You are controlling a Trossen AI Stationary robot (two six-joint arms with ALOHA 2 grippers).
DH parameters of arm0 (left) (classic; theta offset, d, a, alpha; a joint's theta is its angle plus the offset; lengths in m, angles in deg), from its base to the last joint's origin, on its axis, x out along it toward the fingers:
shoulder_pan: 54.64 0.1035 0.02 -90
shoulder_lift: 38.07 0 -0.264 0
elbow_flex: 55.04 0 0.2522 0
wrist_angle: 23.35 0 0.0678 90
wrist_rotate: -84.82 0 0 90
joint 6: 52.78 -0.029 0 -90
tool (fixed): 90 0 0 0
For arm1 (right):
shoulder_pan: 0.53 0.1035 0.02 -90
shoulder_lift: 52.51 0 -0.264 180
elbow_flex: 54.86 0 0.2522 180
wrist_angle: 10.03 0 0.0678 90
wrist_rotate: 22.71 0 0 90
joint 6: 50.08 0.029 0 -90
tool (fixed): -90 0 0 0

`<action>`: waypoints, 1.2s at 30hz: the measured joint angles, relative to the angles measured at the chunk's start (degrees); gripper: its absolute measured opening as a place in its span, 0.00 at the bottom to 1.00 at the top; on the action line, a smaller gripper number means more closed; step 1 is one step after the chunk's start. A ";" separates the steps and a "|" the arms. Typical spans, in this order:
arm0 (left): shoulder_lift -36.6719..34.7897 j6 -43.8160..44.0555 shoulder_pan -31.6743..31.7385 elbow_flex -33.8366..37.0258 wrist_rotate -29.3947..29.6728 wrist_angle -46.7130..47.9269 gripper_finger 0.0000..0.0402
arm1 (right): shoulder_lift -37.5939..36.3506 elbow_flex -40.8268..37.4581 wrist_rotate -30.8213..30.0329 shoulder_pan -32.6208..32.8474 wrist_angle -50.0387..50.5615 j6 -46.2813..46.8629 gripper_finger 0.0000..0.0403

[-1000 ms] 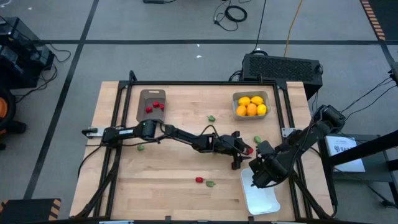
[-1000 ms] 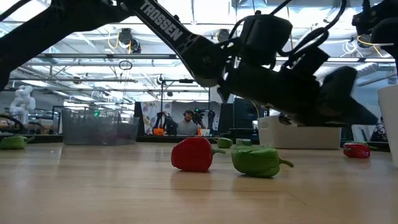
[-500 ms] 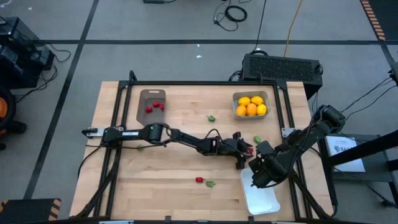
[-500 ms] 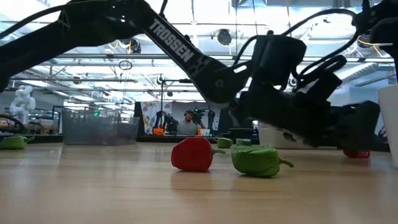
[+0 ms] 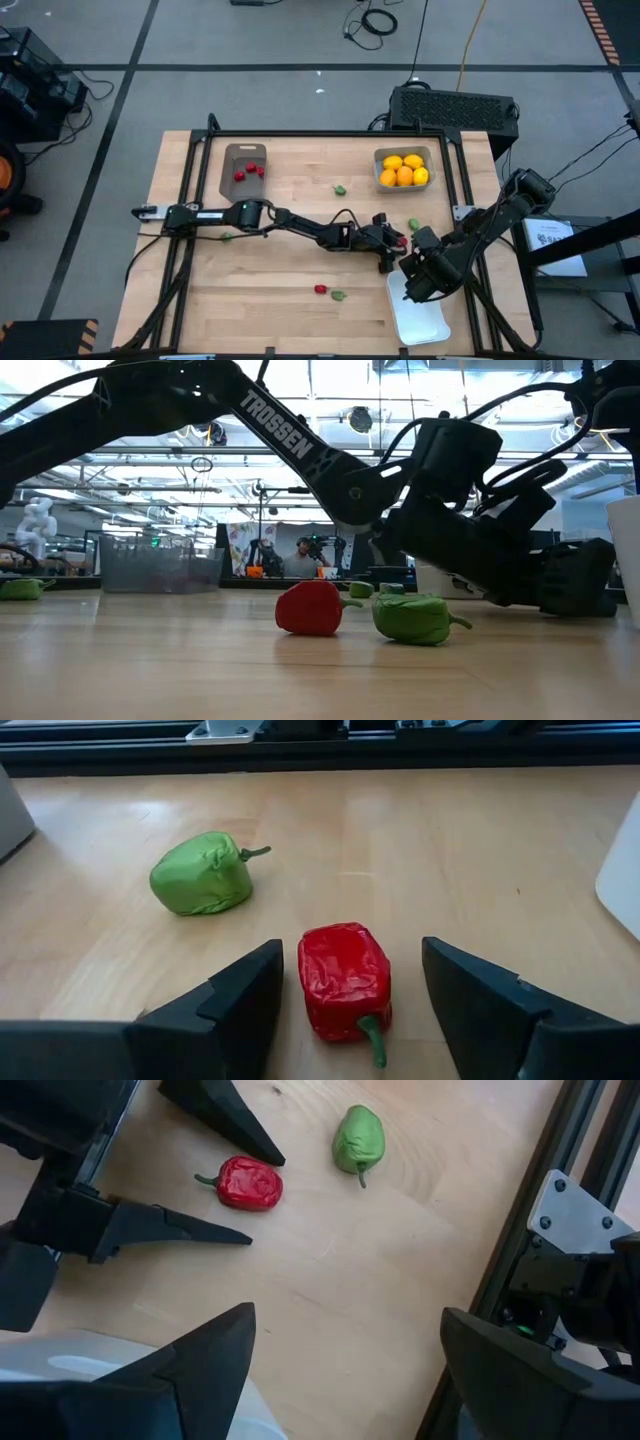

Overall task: Sort produce into baskets
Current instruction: Put the top red chili pepper into the black bin

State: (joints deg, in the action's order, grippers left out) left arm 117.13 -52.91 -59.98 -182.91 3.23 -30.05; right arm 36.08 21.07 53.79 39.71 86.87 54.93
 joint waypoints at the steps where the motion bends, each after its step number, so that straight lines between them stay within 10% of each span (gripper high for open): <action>1: 0.00 -0.07 0.01 0.00 0.00 0.02 0.61 | 0.00 0.00 0.00 0.00 0.00 0.00 0.77; 20: -2.02 1.16 1.11 0.04 -1.28 6.81 0.15 | 0.00 0.00 -0.80 0.00 -0.68 0.57 0.77; 36: -31.76 -18.30 10.07 0.28 -9.98 69.36 0.21 | 0.02 -0.02 -13.91 0.00 -2.25 0.29 0.77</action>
State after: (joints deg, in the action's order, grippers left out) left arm 85.37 -71.21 -49.91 -182.62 -6.76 39.31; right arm 36.11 21.05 39.88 39.71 84.61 55.22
